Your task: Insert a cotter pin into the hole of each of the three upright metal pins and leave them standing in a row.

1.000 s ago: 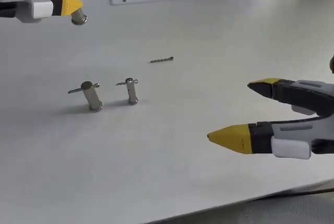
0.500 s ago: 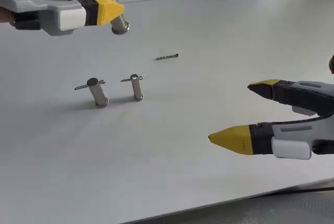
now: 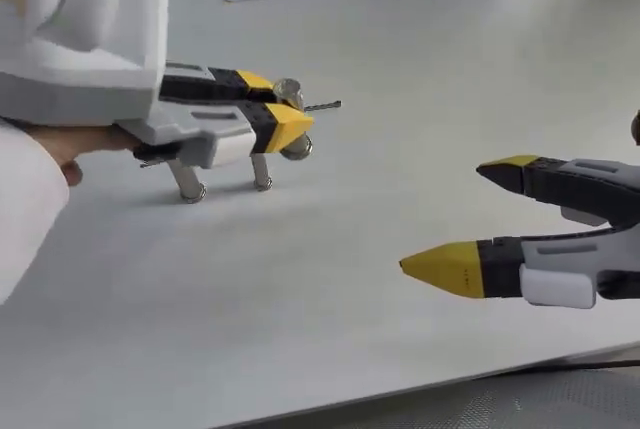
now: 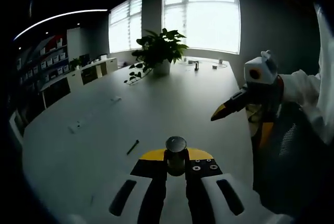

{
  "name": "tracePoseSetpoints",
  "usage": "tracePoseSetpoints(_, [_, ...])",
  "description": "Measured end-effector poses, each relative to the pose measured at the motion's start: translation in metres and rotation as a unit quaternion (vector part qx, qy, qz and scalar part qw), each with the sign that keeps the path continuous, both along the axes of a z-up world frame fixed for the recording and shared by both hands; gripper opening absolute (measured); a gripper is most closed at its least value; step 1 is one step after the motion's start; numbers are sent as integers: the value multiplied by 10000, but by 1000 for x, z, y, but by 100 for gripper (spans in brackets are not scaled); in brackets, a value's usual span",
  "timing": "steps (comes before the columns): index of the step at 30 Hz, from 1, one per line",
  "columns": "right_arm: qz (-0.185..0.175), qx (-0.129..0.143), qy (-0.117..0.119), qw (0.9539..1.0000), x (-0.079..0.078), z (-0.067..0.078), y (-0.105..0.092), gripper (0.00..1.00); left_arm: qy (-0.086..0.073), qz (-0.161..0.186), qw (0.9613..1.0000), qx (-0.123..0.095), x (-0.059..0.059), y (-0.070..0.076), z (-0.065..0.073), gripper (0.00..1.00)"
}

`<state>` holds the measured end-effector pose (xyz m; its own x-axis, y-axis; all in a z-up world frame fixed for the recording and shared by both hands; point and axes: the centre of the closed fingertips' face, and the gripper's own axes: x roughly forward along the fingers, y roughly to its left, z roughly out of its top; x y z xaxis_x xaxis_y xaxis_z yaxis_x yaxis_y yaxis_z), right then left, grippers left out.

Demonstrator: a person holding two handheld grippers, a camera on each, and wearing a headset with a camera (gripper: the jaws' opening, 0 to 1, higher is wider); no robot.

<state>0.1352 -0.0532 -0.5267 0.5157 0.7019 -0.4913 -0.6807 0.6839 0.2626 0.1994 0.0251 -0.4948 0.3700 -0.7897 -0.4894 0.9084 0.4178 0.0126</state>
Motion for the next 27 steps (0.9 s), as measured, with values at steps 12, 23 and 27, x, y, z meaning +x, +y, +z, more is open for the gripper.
tracePoseSetpoints(12, [42,-86,58,9999,-1,-6,1,86,163,136,9990,403,-13,1,-45,10])
tracePoseSetpoints(23, [19,-94,41,9999,-1,-5,0,86,347,393,9977,425,-13,3,-69,10])
tracePoseSetpoints(27, [31,-102,42,9999,0,-5,0,86,366,393,9974,479,-15,2,-77,10])
